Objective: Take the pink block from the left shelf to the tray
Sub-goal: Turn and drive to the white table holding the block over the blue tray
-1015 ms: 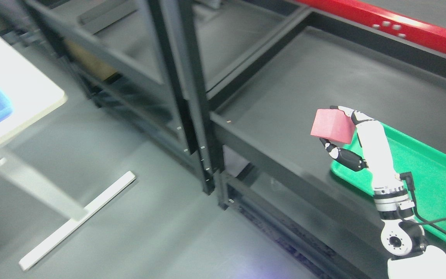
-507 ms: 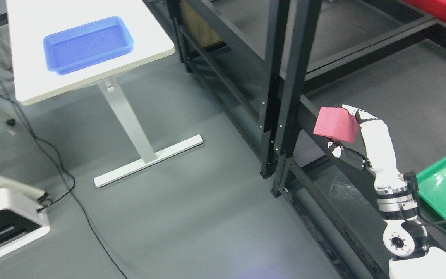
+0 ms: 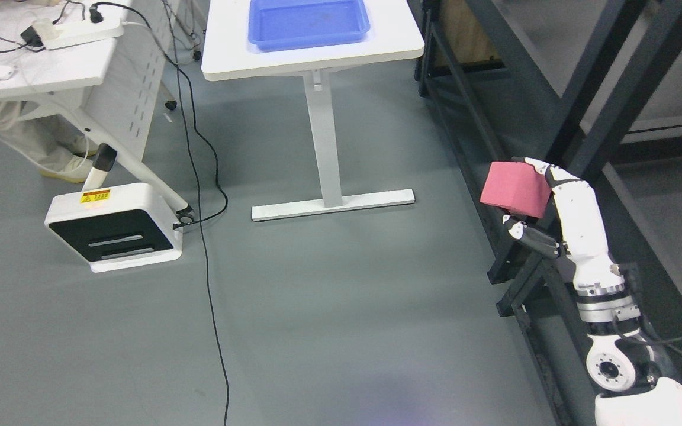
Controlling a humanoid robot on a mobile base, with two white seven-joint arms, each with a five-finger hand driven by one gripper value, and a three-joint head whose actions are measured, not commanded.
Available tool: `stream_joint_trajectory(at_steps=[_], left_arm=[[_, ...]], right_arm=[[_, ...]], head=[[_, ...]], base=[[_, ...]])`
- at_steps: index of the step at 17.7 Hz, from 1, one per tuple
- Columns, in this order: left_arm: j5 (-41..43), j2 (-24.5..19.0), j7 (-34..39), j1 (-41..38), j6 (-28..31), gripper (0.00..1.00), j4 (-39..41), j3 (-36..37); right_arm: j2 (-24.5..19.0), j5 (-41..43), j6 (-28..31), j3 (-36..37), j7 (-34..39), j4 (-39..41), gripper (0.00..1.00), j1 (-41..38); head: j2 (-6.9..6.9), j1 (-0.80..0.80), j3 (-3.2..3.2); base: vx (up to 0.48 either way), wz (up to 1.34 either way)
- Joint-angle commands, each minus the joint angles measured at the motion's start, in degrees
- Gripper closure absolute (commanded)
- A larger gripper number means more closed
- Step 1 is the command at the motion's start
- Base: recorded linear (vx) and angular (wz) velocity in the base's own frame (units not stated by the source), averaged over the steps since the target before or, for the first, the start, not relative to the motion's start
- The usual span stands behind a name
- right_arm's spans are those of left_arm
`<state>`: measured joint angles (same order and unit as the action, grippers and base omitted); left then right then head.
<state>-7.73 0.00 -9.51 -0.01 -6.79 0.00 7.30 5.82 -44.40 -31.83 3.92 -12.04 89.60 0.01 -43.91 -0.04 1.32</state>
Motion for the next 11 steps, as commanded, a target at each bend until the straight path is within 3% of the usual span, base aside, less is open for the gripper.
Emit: stream_joint_trajectory(at_steps=[1, 11], left_arm=[[0.0, -1.0, 0.0, -1.1, 0.0, 0.0, 1.0, 0.0], [0.0, -1.0, 0.0, -1.1, 0.0, 0.0, 1.0, 0.0]], right_arm=[[-0.1, 0.0, 0.0, 0.2, 0.1, 0.4, 0.97, -1.5], [-0.2, 0.0, 0.0, 0.1, 0.4, 1.0, 0.96, -2.0]], head=[[0.0, 0.0, 0.0], [0.0, 0.0, 0.0]], base=[[-0.037, 0.37], [0.004, 0.14]])
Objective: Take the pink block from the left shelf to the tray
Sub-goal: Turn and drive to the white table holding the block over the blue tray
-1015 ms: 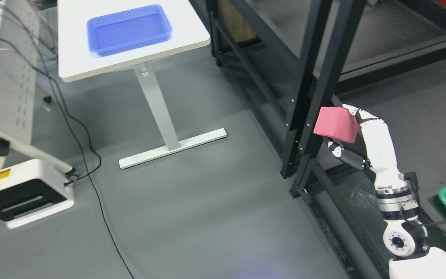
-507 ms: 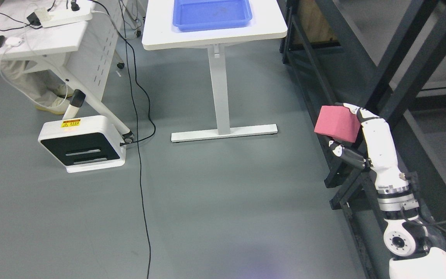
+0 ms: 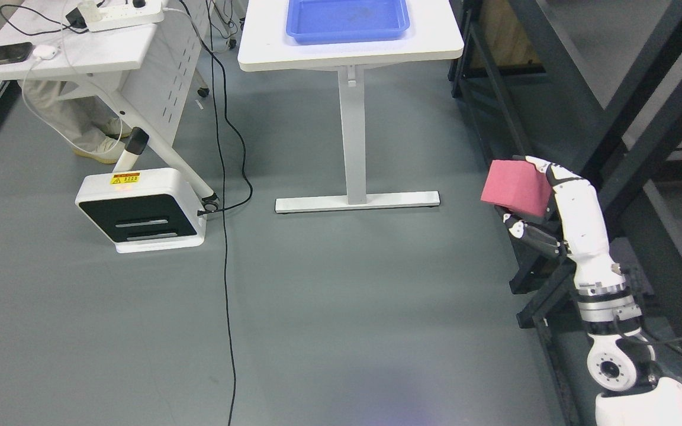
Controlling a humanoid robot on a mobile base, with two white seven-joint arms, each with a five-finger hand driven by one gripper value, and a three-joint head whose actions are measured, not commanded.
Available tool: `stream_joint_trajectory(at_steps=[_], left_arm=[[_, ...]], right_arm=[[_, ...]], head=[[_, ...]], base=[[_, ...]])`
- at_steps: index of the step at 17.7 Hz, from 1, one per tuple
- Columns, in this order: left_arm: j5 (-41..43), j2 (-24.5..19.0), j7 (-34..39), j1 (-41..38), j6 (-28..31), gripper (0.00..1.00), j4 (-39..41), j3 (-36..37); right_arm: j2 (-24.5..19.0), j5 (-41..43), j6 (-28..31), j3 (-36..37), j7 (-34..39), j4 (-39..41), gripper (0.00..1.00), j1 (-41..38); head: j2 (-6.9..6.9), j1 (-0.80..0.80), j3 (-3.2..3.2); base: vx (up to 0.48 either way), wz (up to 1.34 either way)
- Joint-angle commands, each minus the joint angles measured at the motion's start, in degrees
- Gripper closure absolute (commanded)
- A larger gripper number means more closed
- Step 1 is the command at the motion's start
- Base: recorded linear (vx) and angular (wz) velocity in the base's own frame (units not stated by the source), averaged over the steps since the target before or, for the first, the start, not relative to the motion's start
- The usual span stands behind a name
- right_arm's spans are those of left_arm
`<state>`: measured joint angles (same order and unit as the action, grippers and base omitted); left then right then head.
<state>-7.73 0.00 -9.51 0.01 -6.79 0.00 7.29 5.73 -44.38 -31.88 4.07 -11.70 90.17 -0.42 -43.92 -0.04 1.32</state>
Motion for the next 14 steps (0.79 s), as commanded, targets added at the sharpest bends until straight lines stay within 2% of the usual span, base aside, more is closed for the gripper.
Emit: stream_joint_trajectory(at_steps=[1, 8, 14], left_arm=[[0.0, -1.0, 0.0, -1.2, 0.0, 0.0, 1.0, 0.0], [0.0, -1.0, 0.0, -1.2, 0.0, 0.0, 1.0, 0.0], [0.0, -1.0, 0.0, -1.2, 0.0, 0.0, 1.0, 0.0]], right_arm=[[-0.1, 0.0, 0.1, 0.1, 0.0, 0.5, 0.96, -1.6], [-0.8, 0.0, 0.1, 0.0, 0.0, 0.5, 0.96, -1.5], [-0.8, 0.0, 0.1, -0.1, 0.1, 0.5, 0.96, -1.5]], head=[[0.0, 0.0, 0.0], [0.0, 0.0, 0.0], [0.0, 0.0, 0.0]], base=[[0.077, 0.23], [0.099, 0.32], [0.193, 0.14]])
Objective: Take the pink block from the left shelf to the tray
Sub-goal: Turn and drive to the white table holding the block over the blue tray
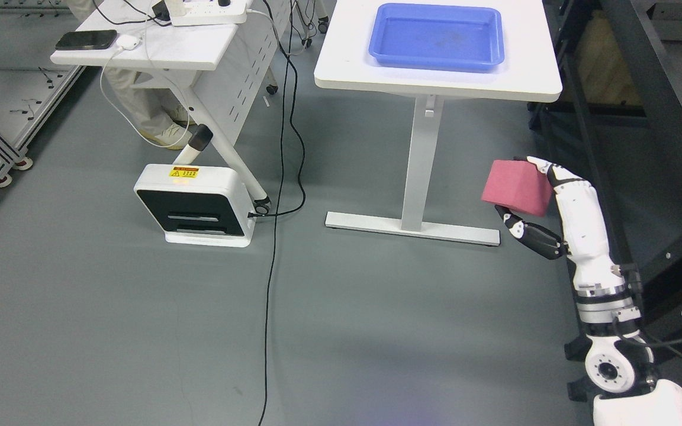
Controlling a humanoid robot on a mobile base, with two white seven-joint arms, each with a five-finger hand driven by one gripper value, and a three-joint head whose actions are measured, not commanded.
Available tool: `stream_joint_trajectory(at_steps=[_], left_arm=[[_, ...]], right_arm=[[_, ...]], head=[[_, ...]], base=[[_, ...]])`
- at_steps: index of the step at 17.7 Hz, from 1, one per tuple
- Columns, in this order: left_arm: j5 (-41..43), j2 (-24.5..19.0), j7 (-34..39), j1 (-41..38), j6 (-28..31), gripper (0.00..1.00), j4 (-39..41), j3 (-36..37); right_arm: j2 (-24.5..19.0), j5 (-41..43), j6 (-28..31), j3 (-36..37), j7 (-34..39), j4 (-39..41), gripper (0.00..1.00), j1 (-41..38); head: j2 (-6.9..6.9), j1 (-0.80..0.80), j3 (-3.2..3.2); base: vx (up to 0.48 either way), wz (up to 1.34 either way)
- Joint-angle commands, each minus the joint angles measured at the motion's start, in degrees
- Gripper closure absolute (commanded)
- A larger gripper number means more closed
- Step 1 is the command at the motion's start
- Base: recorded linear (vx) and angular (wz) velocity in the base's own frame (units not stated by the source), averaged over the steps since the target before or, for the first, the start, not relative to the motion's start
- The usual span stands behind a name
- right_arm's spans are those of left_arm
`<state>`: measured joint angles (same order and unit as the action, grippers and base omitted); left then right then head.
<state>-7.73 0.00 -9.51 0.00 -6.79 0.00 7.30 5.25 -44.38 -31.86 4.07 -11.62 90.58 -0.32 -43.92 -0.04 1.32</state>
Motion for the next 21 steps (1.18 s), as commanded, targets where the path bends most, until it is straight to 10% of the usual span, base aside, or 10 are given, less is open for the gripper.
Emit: stream_joint_trajectory(at_steps=[1, 21], left_arm=[[0.0, -1.0, 0.0, -1.1, 0.0, 0.0, 1.0, 0.0], [0.0, -1.0, 0.0, -1.1, 0.0, 0.0, 1.0, 0.0]], right_arm=[[-0.3, 0.0, 0.0, -0.1, 0.0, 0.1, 0.96, -1.6], [-0.5, 0.0, 0.0, -0.3, 0.0, 0.1, 0.96, -1.6]], head=[[0.0, 0.0, 0.0], [0.0, 0.0, 0.0]], base=[[0.228, 0.01], [0.268, -0.07]])
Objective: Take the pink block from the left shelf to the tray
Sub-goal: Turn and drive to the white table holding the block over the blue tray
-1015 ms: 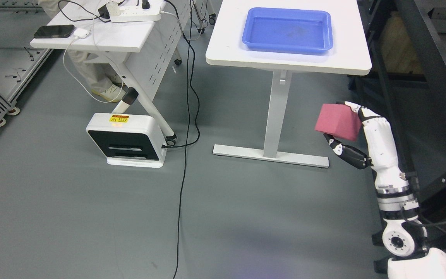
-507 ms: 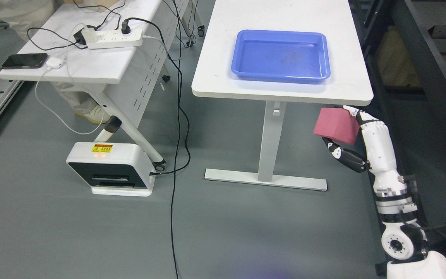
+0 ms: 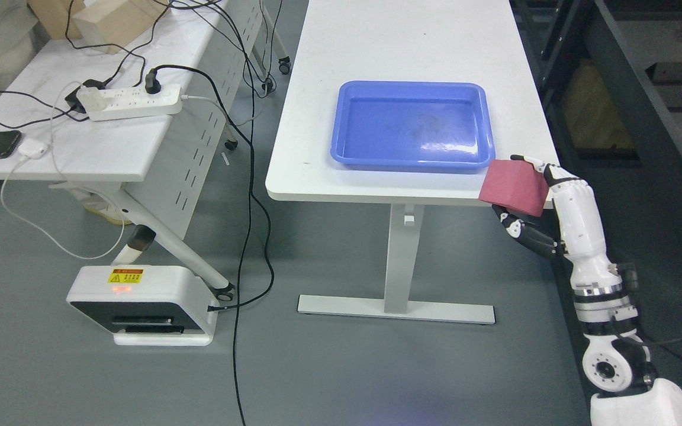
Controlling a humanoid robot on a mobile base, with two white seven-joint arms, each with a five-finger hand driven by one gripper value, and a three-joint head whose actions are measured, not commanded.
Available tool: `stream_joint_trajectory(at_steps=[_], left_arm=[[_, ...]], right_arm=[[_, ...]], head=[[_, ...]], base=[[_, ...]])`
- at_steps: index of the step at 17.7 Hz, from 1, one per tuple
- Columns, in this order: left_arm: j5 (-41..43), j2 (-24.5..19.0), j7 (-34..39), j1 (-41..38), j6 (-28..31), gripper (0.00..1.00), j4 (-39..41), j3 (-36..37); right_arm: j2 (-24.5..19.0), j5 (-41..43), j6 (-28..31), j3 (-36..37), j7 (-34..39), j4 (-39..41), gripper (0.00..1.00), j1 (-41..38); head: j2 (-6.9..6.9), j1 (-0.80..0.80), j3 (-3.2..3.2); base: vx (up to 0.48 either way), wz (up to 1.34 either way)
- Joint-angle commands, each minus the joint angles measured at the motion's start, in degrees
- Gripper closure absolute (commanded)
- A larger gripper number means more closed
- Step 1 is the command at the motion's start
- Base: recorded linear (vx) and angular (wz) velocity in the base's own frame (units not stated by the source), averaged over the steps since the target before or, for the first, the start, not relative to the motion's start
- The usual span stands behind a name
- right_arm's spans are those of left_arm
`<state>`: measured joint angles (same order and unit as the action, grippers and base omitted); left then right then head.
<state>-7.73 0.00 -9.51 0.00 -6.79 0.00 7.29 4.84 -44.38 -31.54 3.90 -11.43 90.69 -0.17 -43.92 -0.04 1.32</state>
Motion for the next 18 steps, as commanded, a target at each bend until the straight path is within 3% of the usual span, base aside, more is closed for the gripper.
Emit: stream_joint_trajectory(at_steps=[1, 18], left_arm=[[0.0, -1.0, 0.0, -1.1, 0.0, 0.0, 1.0, 0.0], [0.0, -1.0, 0.0, -1.1, 0.0, 0.0, 1.0, 0.0]], right_arm=[[-0.1, -0.1, -0.3, -0.1, -0.2, 0.0, 0.96, -1.8], [-0.1, -0.1, -0.3, -0.2, -0.2, 0.0, 0.96, -1.8]], head=[[0.0, 0.0, 0.0], [0.0, 0.0, 0.0]], base=[[0.242, -0.02], [0.22, 0.02]])
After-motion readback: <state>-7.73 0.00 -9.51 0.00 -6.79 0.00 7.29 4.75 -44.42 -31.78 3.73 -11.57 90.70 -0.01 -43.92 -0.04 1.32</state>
